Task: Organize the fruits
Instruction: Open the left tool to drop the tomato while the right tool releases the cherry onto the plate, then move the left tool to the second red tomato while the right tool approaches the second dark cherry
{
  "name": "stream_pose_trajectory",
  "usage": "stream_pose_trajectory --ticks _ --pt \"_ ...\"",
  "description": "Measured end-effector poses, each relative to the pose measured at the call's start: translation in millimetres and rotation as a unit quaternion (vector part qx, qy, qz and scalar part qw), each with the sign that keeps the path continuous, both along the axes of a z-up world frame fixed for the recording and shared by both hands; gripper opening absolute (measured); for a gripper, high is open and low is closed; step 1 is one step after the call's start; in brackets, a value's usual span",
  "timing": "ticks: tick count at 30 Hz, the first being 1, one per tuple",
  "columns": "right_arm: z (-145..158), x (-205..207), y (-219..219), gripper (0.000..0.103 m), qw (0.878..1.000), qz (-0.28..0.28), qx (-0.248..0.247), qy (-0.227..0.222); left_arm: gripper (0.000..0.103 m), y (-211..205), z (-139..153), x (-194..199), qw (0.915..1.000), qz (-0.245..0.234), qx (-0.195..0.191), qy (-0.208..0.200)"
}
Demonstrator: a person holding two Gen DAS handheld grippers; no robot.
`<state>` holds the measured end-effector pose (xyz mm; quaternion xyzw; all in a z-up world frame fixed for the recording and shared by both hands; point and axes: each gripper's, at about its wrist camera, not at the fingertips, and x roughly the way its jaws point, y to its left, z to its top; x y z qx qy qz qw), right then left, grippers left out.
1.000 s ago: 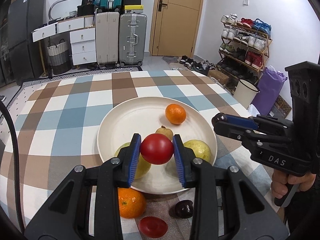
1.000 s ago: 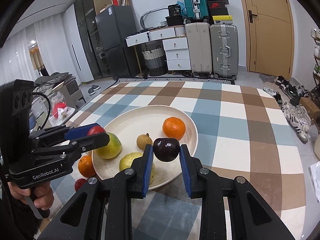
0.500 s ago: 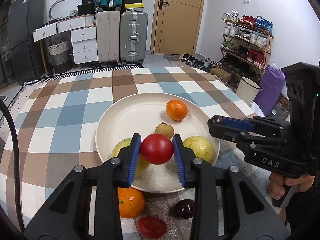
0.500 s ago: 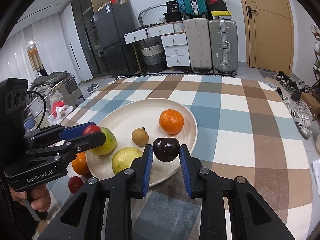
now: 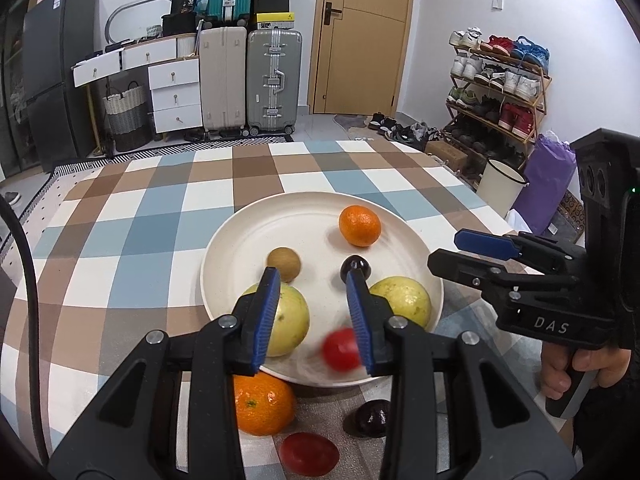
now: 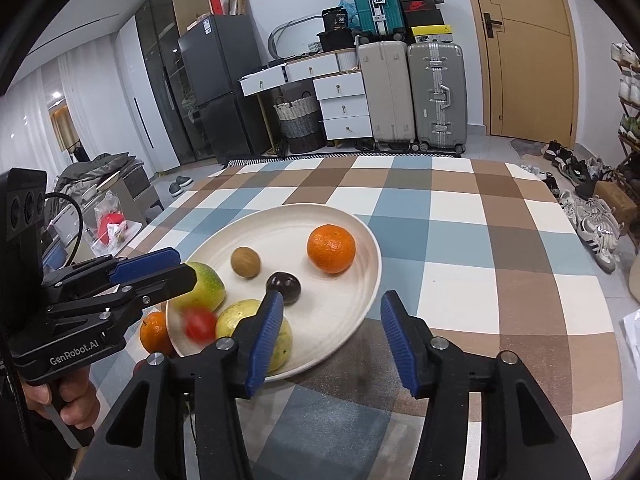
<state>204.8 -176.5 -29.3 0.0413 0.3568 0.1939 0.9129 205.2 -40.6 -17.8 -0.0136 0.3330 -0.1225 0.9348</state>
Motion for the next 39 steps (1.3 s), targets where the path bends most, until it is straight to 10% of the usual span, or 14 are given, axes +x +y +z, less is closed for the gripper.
stream_pose_trajectory --ticks 7,14,39 --pt "4.7 -3.9 -9.1 0.089 1.000 -0.017 0.011 -0.010 0.083 8.7 8.2 -8.9 0.9996 0.019 -0.006 -0.020" --pt "3.0 -3.4 -13.4 0.102 0.999 -0.043 0.002 0.007 0.100 19.7 11.5 -21.2 0.9991 0.036 0.003 -0.020" --pt "11.9 -65.0 21.7 0.102 0.999 -0.003 -0.030 0.039 0.102 48.5 -7.1 -89.8 0.9977 0.065 0.012 0.012"
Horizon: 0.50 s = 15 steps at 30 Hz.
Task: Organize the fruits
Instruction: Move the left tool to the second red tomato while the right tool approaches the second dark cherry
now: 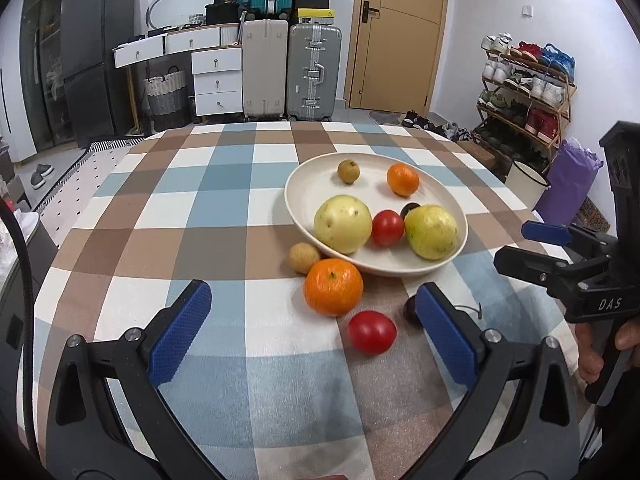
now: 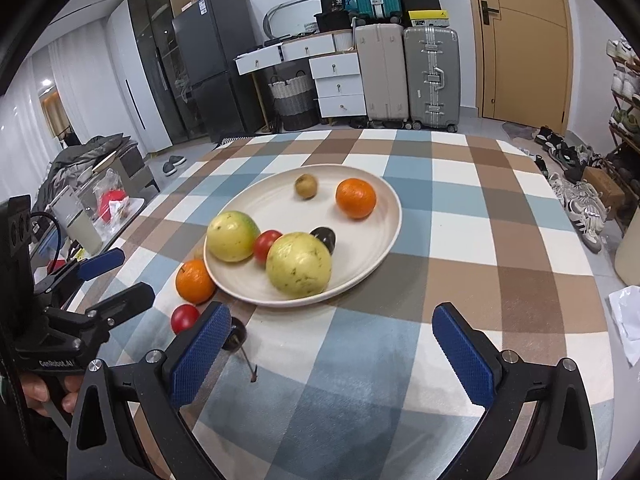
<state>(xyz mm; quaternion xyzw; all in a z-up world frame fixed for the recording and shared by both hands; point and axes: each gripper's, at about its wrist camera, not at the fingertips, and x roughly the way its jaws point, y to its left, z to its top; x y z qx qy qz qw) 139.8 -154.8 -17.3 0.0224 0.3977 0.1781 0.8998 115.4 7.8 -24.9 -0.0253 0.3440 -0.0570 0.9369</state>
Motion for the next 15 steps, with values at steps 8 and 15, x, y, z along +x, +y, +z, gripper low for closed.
stream_pose_trajectory --ticks 8,15 --pt "-10.4 -3.2 16.0 0.102 1.000 0.018 -0.013 0.021 0.102 -4.4 -10.2 0.7 0.9998 -0.010 0.009 0.012" --pt "-23.1 -4.5 34.0 0.102 0.997 0.051 -0.031 0.049 0.102 -3.3 -15.9 5.8 0.9996 -0.011 0.007 0.025"
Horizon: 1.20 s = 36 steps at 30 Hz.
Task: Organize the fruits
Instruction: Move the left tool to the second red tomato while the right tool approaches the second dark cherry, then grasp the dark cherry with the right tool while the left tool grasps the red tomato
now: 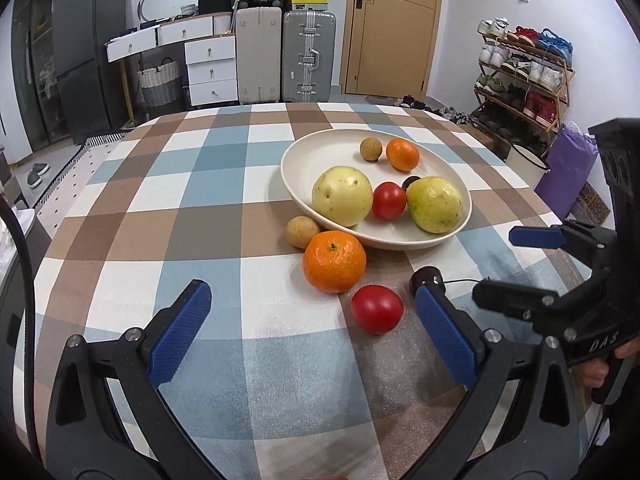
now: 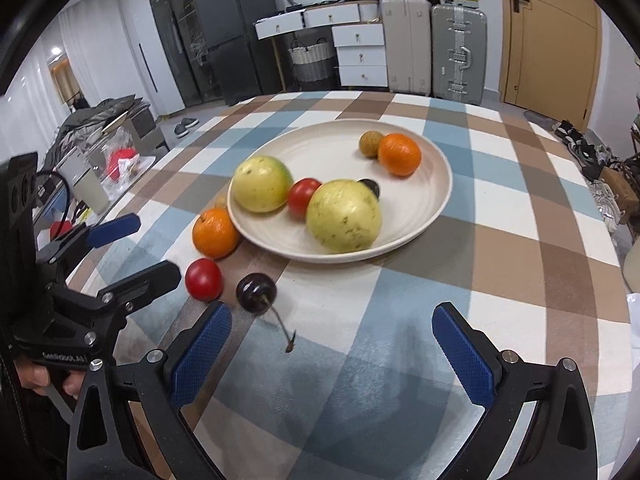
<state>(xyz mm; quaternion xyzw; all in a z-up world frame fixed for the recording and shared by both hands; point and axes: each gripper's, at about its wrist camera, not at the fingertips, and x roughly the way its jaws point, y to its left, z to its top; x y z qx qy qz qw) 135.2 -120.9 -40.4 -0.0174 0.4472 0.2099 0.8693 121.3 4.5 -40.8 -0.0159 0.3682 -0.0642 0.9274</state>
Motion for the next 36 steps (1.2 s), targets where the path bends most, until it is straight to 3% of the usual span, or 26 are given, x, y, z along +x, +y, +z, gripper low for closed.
stream_pose_trajectory --ticks 6,12,22,36 --pt "-7.7 1.9 15.1 0.100 1.000 0.023 -0.011 0.010 0.102 2.3 -2.9 4.1 0.9997 0.019 0.008 0.010" --pt "-10.6 4.4 26.5 0.093 0.999 0.038 -0.020 0.009 0.102 16.2 -5.9 7.5 0.9991 0.029 -0.025 0.018" --pt "-19.1 9.3 43.8 0.067 0.998 0.057 -0.039 0.007 0.102 18.0 -6.9 7.9 0.9988 0.036 -0.026 0.021" --pt "-18.5 9.9 54.9 0.050 0.996 0.074 -0.041 -0.004 0.102 20.5 -7.8 7.8 0.9984 0.037 -0.033 0.026"
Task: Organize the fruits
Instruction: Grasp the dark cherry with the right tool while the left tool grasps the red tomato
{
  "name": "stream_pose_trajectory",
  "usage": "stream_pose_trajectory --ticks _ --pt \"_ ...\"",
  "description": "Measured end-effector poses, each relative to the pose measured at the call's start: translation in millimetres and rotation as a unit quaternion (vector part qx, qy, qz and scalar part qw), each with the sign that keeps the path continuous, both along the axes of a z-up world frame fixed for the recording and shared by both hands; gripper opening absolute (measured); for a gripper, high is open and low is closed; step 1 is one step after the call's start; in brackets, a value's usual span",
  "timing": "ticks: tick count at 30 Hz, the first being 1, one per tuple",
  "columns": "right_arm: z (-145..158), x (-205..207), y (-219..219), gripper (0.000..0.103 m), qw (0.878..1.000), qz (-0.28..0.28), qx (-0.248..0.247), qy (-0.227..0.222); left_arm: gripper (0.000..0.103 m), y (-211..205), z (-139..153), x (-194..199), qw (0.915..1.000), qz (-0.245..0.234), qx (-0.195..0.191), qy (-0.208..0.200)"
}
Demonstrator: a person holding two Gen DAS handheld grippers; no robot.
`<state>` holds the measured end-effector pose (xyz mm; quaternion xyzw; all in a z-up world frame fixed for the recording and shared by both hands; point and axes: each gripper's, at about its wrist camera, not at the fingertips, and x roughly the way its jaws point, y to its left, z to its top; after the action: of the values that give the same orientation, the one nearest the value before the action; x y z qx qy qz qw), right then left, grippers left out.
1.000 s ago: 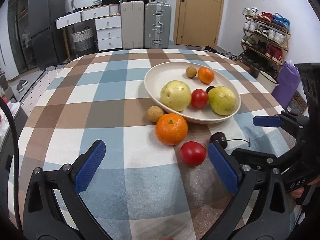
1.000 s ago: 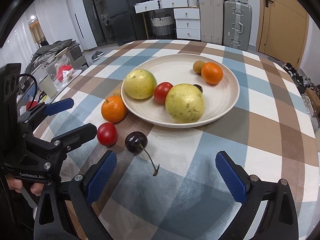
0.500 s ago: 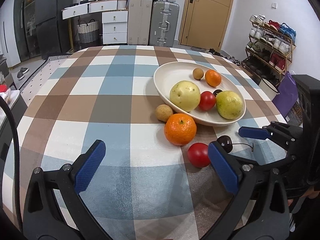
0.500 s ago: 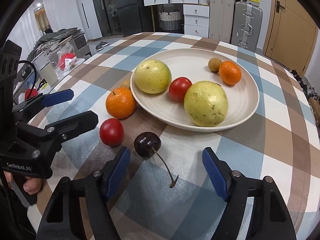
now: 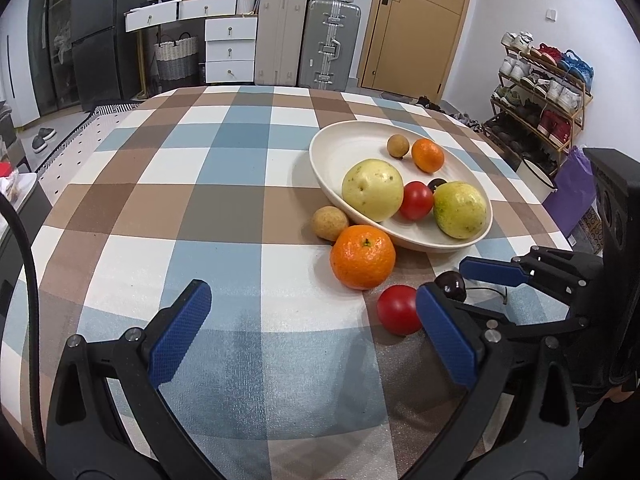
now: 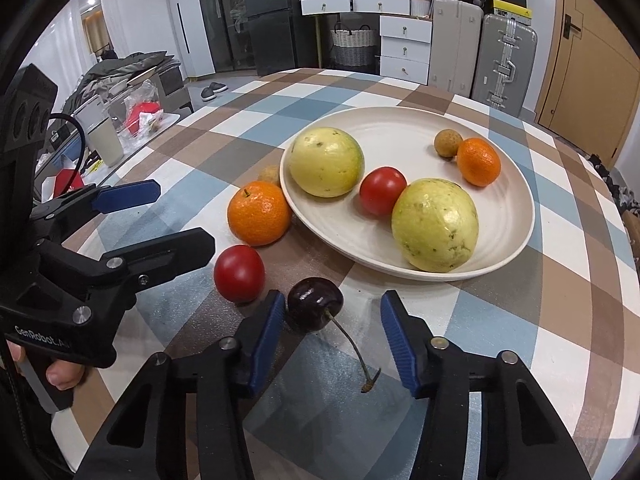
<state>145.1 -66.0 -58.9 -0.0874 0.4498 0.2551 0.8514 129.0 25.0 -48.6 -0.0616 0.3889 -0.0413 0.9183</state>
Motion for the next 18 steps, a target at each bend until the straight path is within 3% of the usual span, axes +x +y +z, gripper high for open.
stream_pose_trajectory --ticks 6,8,18 --pt "0.9 -3.8 5.3 0.037 1.000 0.011 0.004 -0.003 0.102 -0.5 -0.2 -0.3 1.0000 -0.001 0.001 0.000" --pt "1.5 -5.2 5.9 0.028 1.000 0.015 0.009 -0.003 0.102 -0.7 -0.2 -0.4 1.0000 0.000 0.001 0.000" --pt "7.9 -13.8 -5.0 0.027 1.000 0.008 0.027 -0.011 0.102 -8.1 1.2 -4.1 0.9998 -0.018 0.005 -0.005"
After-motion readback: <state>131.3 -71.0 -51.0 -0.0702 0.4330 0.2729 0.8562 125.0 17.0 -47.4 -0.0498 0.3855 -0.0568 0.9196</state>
